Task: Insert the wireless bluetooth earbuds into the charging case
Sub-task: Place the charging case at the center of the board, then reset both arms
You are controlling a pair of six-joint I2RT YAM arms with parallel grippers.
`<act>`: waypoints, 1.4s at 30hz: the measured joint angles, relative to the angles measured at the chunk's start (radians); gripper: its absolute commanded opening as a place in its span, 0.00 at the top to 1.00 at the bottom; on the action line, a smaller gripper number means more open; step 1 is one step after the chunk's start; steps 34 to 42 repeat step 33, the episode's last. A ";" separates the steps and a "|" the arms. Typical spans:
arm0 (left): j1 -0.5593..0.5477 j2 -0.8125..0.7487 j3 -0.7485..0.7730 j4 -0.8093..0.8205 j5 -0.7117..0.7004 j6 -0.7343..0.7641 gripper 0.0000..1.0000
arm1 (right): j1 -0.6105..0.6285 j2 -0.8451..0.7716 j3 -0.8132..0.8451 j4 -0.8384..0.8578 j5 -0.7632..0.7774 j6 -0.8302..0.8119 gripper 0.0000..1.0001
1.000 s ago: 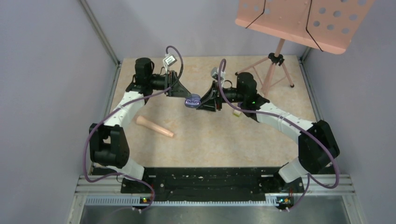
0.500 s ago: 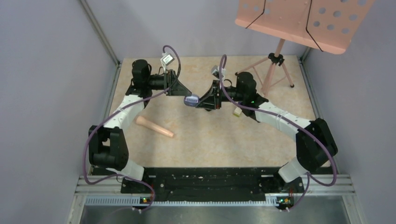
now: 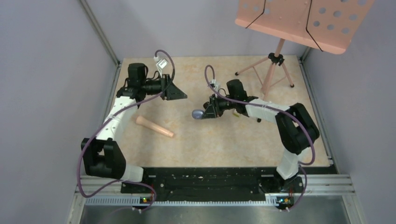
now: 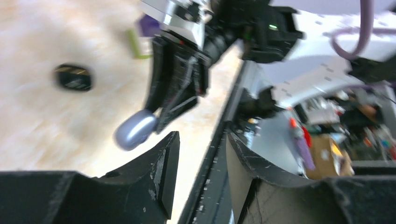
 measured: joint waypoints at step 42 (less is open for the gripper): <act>0.115 -0.049 0.089 -0.243 -0.850 0.259 0.01 | -0.005 -0.333 0.267 -0.484 0.840 -0.234 0.01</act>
